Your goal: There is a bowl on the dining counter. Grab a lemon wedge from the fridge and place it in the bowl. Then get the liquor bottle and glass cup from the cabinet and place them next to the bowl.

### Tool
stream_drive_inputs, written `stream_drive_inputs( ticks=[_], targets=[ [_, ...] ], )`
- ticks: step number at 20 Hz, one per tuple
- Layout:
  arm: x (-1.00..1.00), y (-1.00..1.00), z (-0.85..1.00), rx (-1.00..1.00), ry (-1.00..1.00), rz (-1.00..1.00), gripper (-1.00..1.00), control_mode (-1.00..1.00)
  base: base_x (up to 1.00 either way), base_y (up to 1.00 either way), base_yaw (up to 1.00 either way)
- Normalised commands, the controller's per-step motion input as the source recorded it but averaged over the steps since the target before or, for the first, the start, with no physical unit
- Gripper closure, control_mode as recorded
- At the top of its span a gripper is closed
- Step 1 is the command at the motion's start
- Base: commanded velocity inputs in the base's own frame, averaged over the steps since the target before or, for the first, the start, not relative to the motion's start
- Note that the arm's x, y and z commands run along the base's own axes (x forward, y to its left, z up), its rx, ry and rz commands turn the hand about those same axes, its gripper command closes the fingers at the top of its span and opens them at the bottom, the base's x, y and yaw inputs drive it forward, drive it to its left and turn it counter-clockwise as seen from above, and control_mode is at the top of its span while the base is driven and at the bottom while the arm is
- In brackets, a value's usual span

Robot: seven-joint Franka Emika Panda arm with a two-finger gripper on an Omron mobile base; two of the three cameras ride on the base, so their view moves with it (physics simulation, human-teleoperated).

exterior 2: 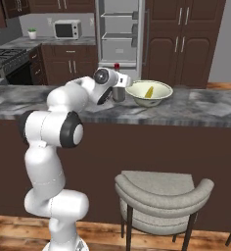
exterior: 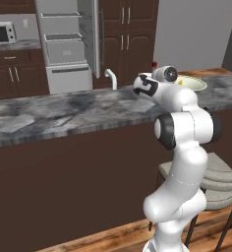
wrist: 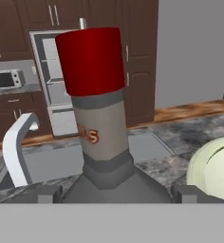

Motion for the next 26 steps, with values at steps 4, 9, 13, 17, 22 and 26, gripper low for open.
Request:
stream_drive_inputs(
  ticks=[4, 9, 13, 17, 22, 26],
  targets=[
    [0.06, 0.00, -0.44, 0.00, 0.00, 0.00, 1.00, -1.00, 0.00, 0.00, 0.00],
    [-0.01, 0.00, -0.43, 0.00, 0.00, 0.00, 1.00, -1.00, 0.00, 0.00, 0.00],
    [0.00, 0.00, -0.24, 0.00, 0.00, 0.00, -1.00, -1.00, 0.00, 0.00, 0.00],
    [-0.03, 0.00, 0.00, 0.00, -0.06, 0.00, -1.00, -1.00, 0.00, 0.00, 0.00],
    [-0.12, -0.01, 0.24, 0.00, -0.16, 0.00, -1.00, -1.00, 0.00, 0.00, 0.00],
    [-0.24, -0.07, 0.33, 0.00, -0.14, 0.00, -1.00, -1.00, 0.00, 0.00, 0.00]
  ],
)
